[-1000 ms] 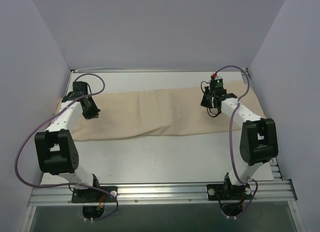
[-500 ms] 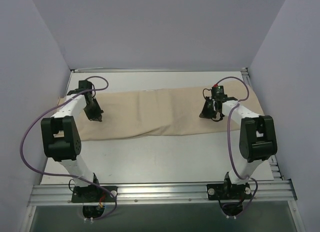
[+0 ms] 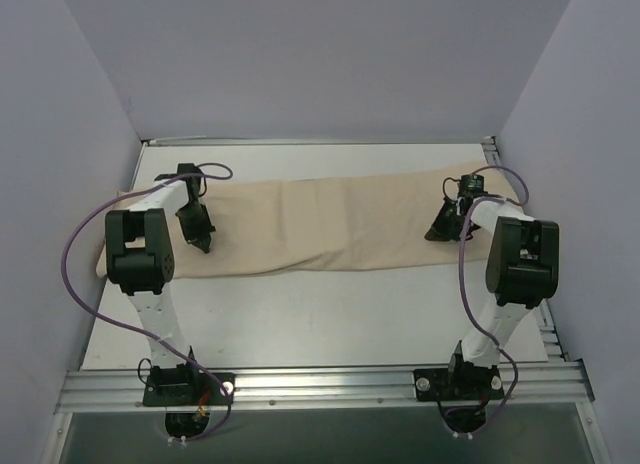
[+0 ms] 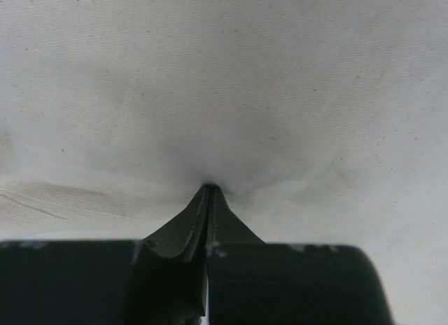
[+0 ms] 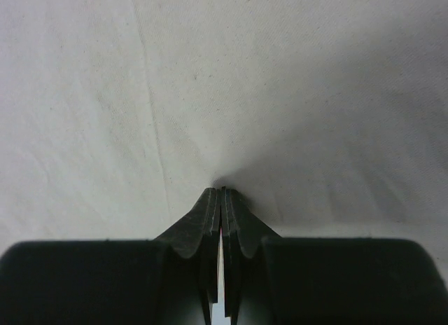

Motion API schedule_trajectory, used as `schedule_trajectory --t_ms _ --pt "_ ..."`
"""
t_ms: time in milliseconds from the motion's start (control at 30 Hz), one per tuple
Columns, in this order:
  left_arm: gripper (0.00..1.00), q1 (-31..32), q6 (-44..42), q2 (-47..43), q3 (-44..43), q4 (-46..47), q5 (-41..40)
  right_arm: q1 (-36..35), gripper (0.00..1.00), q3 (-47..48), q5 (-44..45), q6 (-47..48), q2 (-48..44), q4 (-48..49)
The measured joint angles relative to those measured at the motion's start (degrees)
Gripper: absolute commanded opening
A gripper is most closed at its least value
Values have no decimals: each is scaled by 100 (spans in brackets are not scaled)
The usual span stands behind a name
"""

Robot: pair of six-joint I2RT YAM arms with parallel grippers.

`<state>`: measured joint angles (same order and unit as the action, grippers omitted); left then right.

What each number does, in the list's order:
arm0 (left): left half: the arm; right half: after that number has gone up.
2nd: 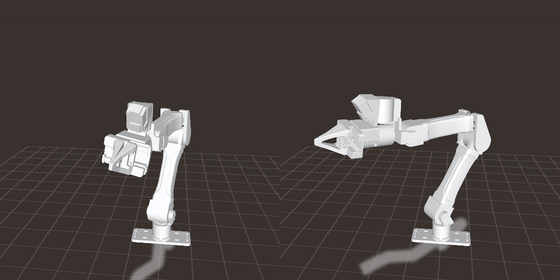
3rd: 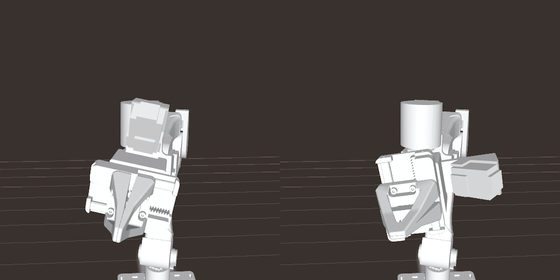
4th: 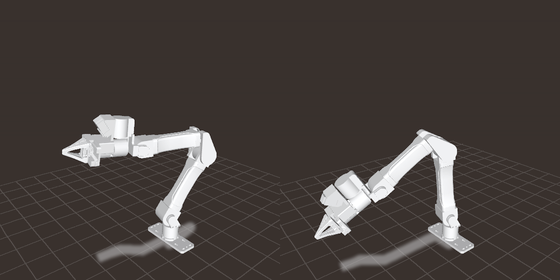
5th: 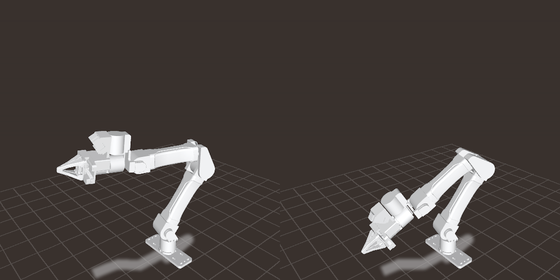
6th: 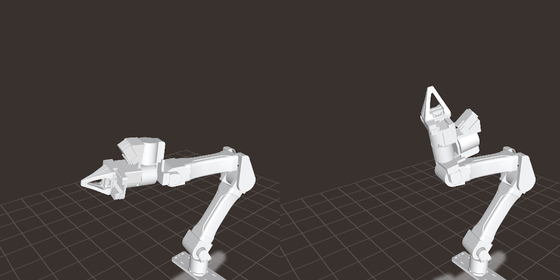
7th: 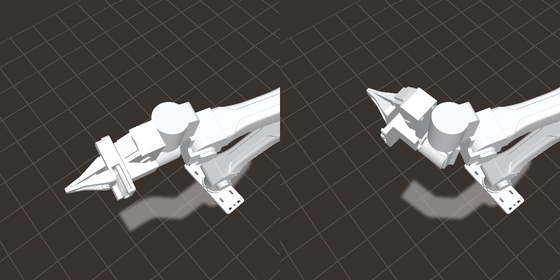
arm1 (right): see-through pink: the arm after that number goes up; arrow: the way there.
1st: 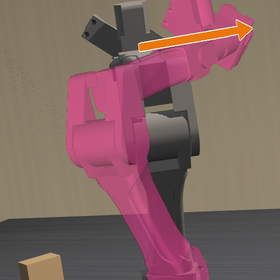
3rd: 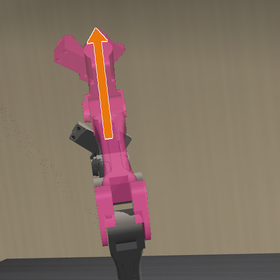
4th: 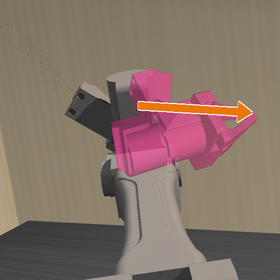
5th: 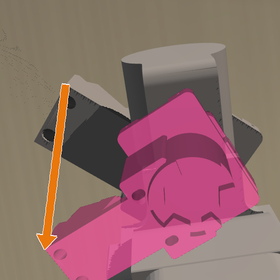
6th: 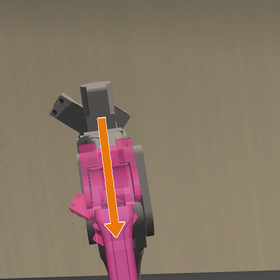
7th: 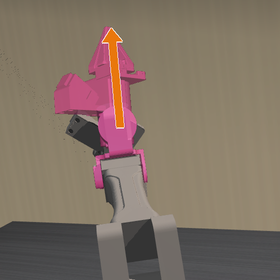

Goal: Open and lay out the surgical kit
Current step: Open the surgical kit at the center of the board.

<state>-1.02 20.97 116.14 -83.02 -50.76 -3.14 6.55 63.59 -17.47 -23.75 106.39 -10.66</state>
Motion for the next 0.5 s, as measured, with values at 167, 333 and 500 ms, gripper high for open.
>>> schedule_trajectory --t_ms 167,333,500 --pt "2 352 4 160 -264 -68 -114 356 0 63 -192 -59 90 11" --pt "2 302 116 -17 -74 87 -109 313 0 149 -225 13 107 -74" --pt "6 -297 140 -221 107 166 39 179 30 442 136 -44 87 -404"
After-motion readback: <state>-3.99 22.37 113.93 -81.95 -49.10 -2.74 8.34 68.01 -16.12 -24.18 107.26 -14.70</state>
